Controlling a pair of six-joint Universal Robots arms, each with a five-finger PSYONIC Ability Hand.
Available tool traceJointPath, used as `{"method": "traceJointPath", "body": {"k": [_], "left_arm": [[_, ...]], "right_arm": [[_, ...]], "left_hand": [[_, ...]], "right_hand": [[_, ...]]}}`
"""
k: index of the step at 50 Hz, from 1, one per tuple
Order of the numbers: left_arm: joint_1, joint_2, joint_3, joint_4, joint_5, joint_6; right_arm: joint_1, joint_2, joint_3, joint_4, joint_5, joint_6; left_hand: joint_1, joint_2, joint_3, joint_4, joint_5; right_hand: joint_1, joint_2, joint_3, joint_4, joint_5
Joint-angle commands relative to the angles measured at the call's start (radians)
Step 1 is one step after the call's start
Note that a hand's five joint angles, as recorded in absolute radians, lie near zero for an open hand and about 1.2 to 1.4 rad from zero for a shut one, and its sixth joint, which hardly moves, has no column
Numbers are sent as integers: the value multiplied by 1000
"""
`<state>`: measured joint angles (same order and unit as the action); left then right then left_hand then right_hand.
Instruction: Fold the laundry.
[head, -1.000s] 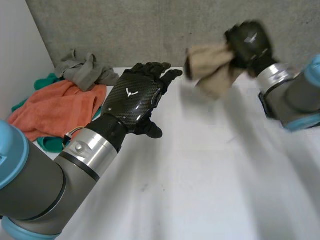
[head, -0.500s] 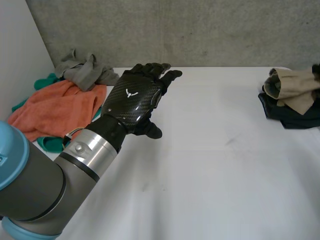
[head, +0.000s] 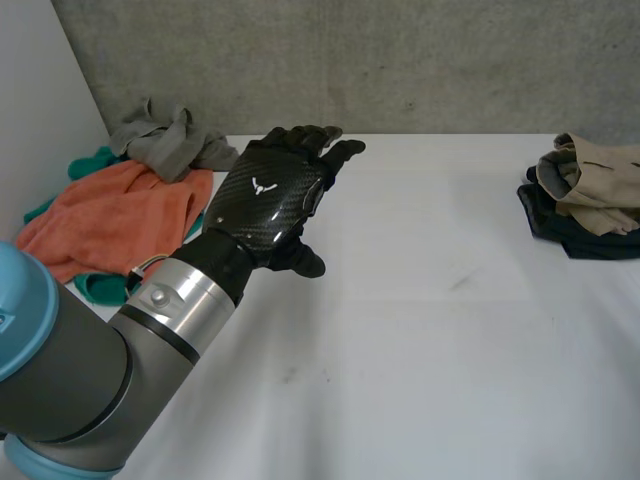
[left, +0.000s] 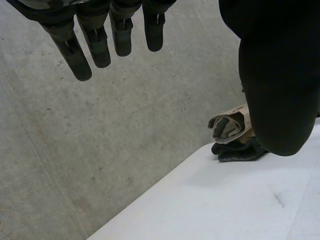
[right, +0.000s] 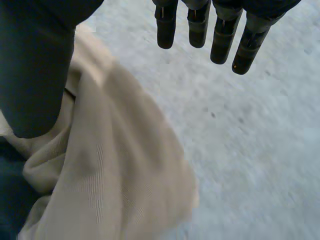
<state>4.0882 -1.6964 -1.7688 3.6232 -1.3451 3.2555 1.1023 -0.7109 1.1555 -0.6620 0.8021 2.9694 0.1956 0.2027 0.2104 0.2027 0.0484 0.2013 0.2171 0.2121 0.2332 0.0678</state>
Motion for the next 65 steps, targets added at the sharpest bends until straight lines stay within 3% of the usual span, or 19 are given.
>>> {"method": "traceJointPath", "body": {"k": [1, 4, 7, 8, 13, 18, 25, 37, 43, 59, 60, 65], "left_arm": [[-2, 3, 3, 0, 0, 0], [-2, 3, 9, 0, 0, 0], [0, 3, 14, -2, 0, 0], [1, 3, 14, -2, 1, 0], [4, 3, 20, 0, 0, 1], [7, 6, 31, -6, -2, 1], [41, 41, 37, -9, -23, 1], [110, 53, 68, -66, -97, -17], [118, 52, 57, -72, -94, -17], [138, 50, 26, -72, -94, -19], [170, 70, 49, -78, 20, -119], [170, 70, 49, -78, 18, -119]], "right_arm": [[-119, -208, 148, 312, 75, -116], [-185, -272, 179, 399, 124, -240], [-239, -317, 168, 450, 251, -360], [-254, -337, 144, 458, 340, -410], [-220, -357, 73, 453, 512, -455], [-55, -461, 67, 407, 516, -362], [307, -692, 231, 314, 488, -133], [732, -734, 456, 275, 531, -107], [763, -736, 495, 272, 580, -115], [761, -734, 539, 271, 582, -124], [942, -745, 444, 351, 747, -162], [942, -745, 443, 351, 747, -162]], "left_hand": [[-20, -27, -35, -27, -48], [-20, -27, -35, -27, -48], [-20, -27, -35, -27, -48], [-21, -28, -36, -28, -48], [-20, -27, -35, -27, -48], [-21, -28, -36, -28, -48], [-21, -28, -36, -28, -48], [-21, -28, -36, -28, -48], [-21, -28, -36, -28, -48], [-21, -28, -36, -28, -48], [-21, -28, -36, -28, -48], [-21, -28, -36, -28, -48]], "right_hand": [[-27, -43, -38, -59, -68], [-27, -43, -38, -59, -68], [-27, -43, -38, -59, -68], [-27, -43, -38, -59, -68], [-27, -43, -38, -59, -68], [-27, -43, -38, -59, -68], [-27, -43, -38, -59, -68], [-27, -43, -38, -59, -68], [-27, -43, -38, -59, -68], [-27, -43, -38, -59, -68], [-27, -43, -38, -59, -68], [-27, -43, -38, -59, -68]]}}
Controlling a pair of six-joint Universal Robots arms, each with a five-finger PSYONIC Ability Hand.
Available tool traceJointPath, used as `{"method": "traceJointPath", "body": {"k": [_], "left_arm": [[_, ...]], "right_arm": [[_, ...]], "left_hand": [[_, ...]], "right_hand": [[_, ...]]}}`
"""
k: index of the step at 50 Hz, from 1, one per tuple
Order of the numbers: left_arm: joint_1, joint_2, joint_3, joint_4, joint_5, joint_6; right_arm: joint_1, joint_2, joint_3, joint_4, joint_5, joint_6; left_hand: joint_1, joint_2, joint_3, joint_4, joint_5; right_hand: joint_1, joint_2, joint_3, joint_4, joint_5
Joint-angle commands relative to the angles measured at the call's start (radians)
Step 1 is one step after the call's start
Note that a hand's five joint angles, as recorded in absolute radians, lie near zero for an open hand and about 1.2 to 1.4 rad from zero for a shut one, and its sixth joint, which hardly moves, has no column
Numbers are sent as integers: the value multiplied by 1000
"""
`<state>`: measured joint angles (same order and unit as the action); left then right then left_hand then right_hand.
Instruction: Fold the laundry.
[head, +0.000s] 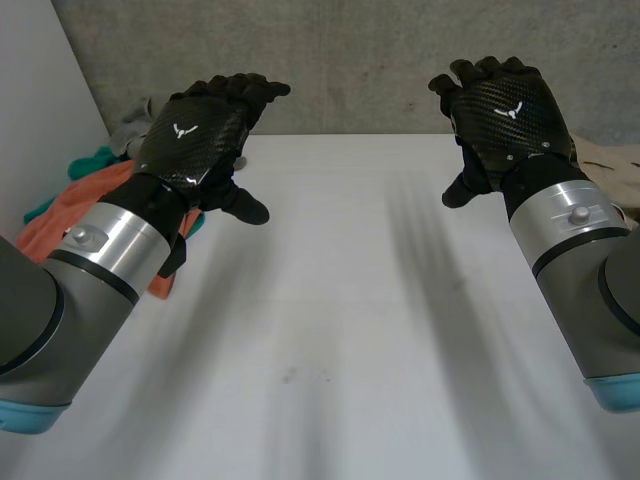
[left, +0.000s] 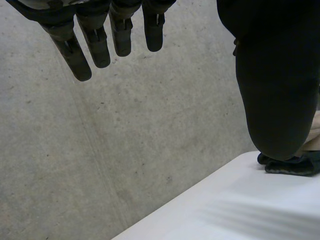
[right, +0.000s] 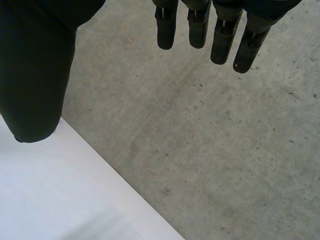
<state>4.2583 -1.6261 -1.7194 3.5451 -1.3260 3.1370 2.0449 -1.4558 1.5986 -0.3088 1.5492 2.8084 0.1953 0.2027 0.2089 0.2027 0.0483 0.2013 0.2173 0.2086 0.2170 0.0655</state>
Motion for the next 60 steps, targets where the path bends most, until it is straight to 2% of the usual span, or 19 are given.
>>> {"method": "traceJointPath", "body": {"k": [1, 23, 28, 31, 32, 41, 44, 48, 49, 52, 53, 56, 57, 60], "left_arm": [[0, 0, 0, 0, -1, 0], [0, 0, 0, -2, -1, 0], [0, 0, 0, -2, 1, 0], [0, 0, 0, -2, 1, 2], [2, 0, 1, -2, 1, 2], [8, -6, 3, 0, 2, 17], [37, -15, 7, -2, -1, 43], [161, -84, 15, -23, 4, 168], [213, -124, 23, -40, 2, 255], [288, -204, 44, -60, 2, 411], [320, -262, 61, -61, 1, 496], [366, -356, 93, -63, 1, 616], [392, -415, 115, -64, 1, 690], [445, -515, 155, -63, 5, 782]], "right_arm": [[0, 0, 0, -3, 0, -1], [0, 0, 1, -3, 5, 0], [0, 0, 1, -1, 6, 2], [0, 0, 0, -1, 6, 2], [0, 0, -3, -1, 8, 3], [1, 0, -2, -1, 6, -3], [1, 0, -3, -1, 5, -4], [0, 9, -9, 10, 2, -7], [0, 11, -11, 10, 2, -9], [0, 12, -11, 14, 0, -13], [0, 12, -11, 14, -1, -15], [1, 23, -11, 14, -3, -32], [1, 31, -11, 14, -3, -36], [1, 57, -11, 13, -1, -47]], "left_hand": [[-21, -28, -34, -28, -48], [27, 20, 13, 20, -1], [232, 225, 219, 225, 205], [145, 138, 131, 138, 117], [-21, -28, -34, -28, -48], [-21, -28, -34, -28, -48], [-21, -28, -34, -28, -48], [-8, -16, -22, -16, -36], [9, 2, -4, 2, -18], [15, 8, 2, 8, -12], [21, 14, 8, 14, -6], [21, 14, 8, 14, -6], [24, 17, 10, 17, -4], [44, 37, 31, 37, 17]], "right_hand": [[-27, -43, -34, -42, -66], [-27, -43, -34, -42, -66], [-27, -43, -34, -42, -66], [-27, -43, -34, -42, -66], [-27, -43, -34, -42, -66], [-27, -43, -34, -42, -66], [-27, -43, -34, -42, -66], [-27, -43, -34, -42, -66], [-27, -43, -34, -42, -66], [-27, -43, -34, -42, -66], [-27, -43, -34, -42, -66], [-27, -43, -34, -42, -66], [-27, -43, -34, -42, -66], [-27, -43, -34, -42, -66]]}}
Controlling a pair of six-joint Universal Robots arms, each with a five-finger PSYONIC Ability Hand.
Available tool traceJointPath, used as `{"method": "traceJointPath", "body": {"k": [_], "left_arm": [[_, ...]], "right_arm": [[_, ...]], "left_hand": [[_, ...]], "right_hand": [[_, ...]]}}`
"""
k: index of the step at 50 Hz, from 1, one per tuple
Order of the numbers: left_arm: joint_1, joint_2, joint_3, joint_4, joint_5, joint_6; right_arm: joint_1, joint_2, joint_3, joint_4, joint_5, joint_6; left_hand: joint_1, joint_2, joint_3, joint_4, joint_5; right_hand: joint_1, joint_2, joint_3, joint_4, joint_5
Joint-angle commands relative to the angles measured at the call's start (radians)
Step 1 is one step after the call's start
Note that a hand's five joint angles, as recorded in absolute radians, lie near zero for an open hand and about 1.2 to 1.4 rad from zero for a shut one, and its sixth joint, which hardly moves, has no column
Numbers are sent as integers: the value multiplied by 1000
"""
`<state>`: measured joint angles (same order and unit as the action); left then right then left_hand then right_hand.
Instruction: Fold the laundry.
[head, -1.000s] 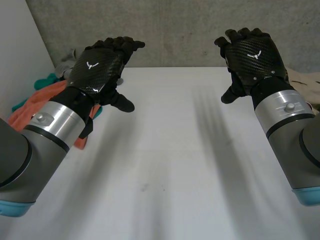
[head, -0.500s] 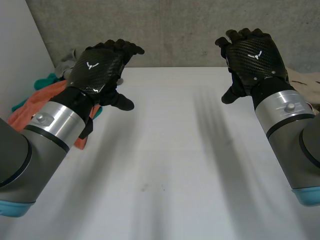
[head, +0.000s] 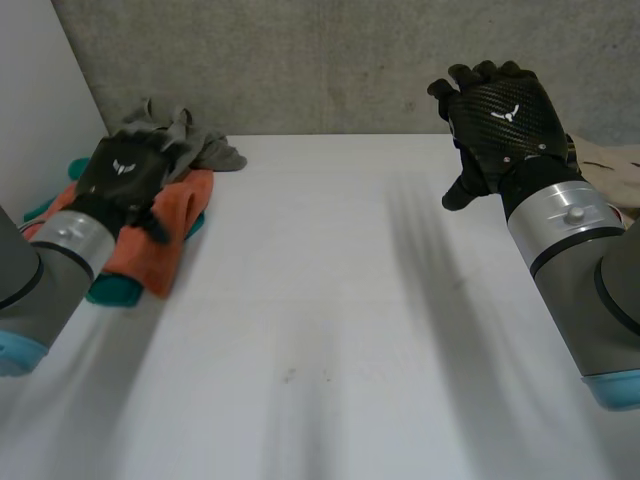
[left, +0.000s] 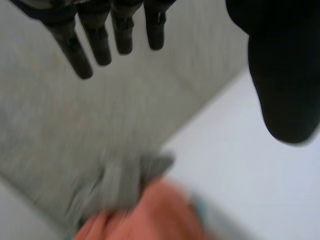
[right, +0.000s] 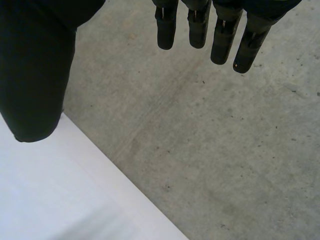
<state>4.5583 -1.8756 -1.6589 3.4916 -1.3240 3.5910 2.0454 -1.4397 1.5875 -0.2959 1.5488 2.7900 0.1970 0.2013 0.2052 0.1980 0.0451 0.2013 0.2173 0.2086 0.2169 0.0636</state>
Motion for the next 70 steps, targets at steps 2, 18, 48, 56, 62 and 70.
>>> {"method": "traceJointPath", "body": {"k": [2, 18, 48, 56, 62, 70], "left_arm": [[165, -302, 117, -6, 5, 344], [202, -456, 283, 7, 12, 341], [-171, -102, 179, 0, -6, 16], [-407, -83, 177, -2, -12, -58], [-599, -226, 251, -2, -18, -58], [-608, -243, 255, -9, -56, -60]], "right_arm": [[1, 50, 0, 0, 1, -30], [10, 110, 2, 1, 4, -56], [-37, 130, -32, 26, 16, -70], [-76, 130, -60, 80, 17, -67], [-105, 128, -67, 83, 17, -70], [-123, 134, -70, 96, 10, -72]], "left_hand": [[49, 44, 41, 48, 26], [577, 573, 569, 576, 555], [1199, 1195, 1191, 1198, 1177], [1199, 1195, 1191, 1198, 1177], [838, 834, 830, 837, 815], [34, 30, 26, 33, 12]], "right_hand": [[-27, -43, -34, -42, -64], [-27, -43, -34, -42, -64], [-27, -43, -34, -42, -64], [-27, -43, -34, -42, -64], [-27, -43, -34, -42, -64], [-27, -43, -34, -42, -64]]}}
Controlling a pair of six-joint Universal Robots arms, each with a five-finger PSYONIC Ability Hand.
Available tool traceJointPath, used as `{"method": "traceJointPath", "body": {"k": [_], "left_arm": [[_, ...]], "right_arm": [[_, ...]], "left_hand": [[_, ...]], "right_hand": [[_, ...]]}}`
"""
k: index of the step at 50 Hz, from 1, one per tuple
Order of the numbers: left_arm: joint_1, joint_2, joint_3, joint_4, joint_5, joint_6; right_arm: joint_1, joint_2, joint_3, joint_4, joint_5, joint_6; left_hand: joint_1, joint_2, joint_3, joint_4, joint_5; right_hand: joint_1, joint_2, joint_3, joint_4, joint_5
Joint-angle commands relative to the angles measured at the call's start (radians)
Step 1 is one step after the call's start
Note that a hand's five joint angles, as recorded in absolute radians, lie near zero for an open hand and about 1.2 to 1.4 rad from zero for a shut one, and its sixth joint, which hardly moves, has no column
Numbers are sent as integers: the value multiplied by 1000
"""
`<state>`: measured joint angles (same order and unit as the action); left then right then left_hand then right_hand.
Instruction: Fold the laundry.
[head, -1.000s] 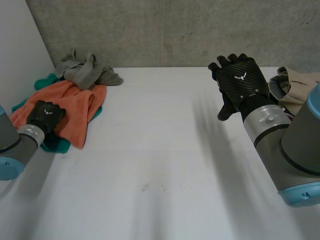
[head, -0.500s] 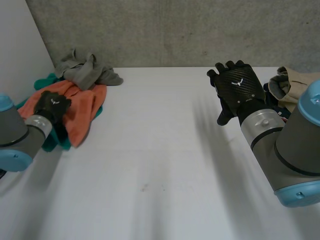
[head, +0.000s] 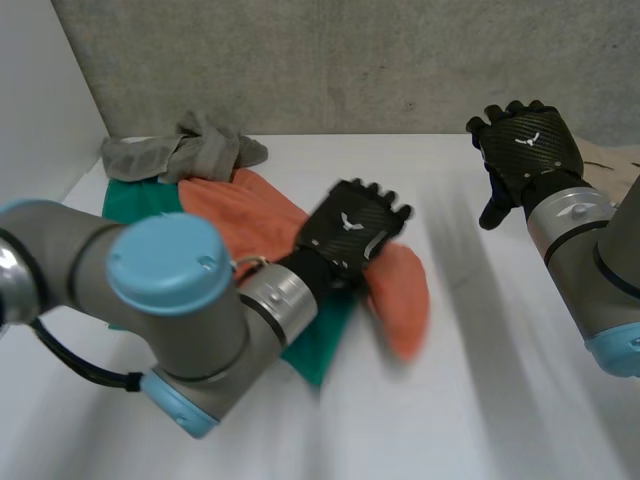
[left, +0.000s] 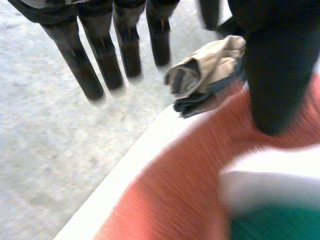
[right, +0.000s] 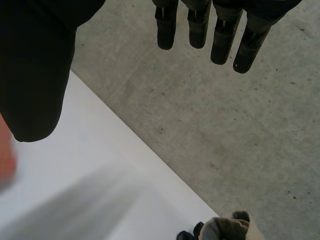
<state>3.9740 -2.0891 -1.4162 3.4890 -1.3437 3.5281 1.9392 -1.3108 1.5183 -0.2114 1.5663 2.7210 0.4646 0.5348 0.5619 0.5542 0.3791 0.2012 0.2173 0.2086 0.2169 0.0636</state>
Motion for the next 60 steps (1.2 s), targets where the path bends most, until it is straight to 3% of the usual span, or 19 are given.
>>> {"method": "traceJointPath", "body": {"k": [1, 5, 14, 20, 28, 43, 45, 49, 52, 54, 60], "left_arm": [[-13, -3, 2, -13, -63, 5], [74, 121, -64, -54, -112, -2], [266, 293, -251, -107, -109, 9], [468, 290, -309, -107, -104, 9], [577, 121, -247, -104, -104, 38], [596, -159, 40, -94, -45, 75], [594, -173, 55, -97, -38, 77], [590, -183, 63, -96, -29, 75], [579, -180, 54, -96, -26, 74], [574, -177, 49, -96, -28, 72], [567, -164, 33, -102, -31, 69]], "right_arm": [[-17, 7, -1, 17, -9, -3], [-9, 8, -10, 62, -23, -4], [-3, 25, -58, 294, -136, -4], [56, 84, -66, 345, -172, 16], [193, 257, -156, 235, -123, 57], [251, 576, -418, 121, -51, 72], [253, 597, -444, 121, -49, 72], [254, 627, -483, 125, -63, 72], [254, 630, -487, 132, -72, 71], [253, 630, -487, 135, -81, 74], [251, 561, -469, 208, -75, 74]], "left_hand": [[-236, -307, -334, -326, -325], [-236, -307, -334, -326, -325], [-210, -280, -307, -300, -299], [-49, -119, -146, -138, -138], [1, -69, -96, -88, -88], [-37, -107, -134, -126, -126], [-31, -101, -128, -121, -120], [-22, -92, -119, -112, -111], [-16, -86, -114, -106, -105], [-13, -83, -111, -103, -102], [-10, -81, -108, -100, -99]], "right_hand": [[-27, -43, -34, -42, -64], [-27, -43, -34, -42, -64], [-27, -43, -34, -42, -64], [-27, -43, -34, -42, -64], [22, 5, 14, 6, -15], [124, 108, 117, 109, 87], [232, 216, 225, 217, 196], [713, 697, 705, 697, 676], [896, 880, 889, 880, 859], [1139, 1123, 1132, 1124, 1102], [1195, 1179, 1188, 1179, 1158]]}}
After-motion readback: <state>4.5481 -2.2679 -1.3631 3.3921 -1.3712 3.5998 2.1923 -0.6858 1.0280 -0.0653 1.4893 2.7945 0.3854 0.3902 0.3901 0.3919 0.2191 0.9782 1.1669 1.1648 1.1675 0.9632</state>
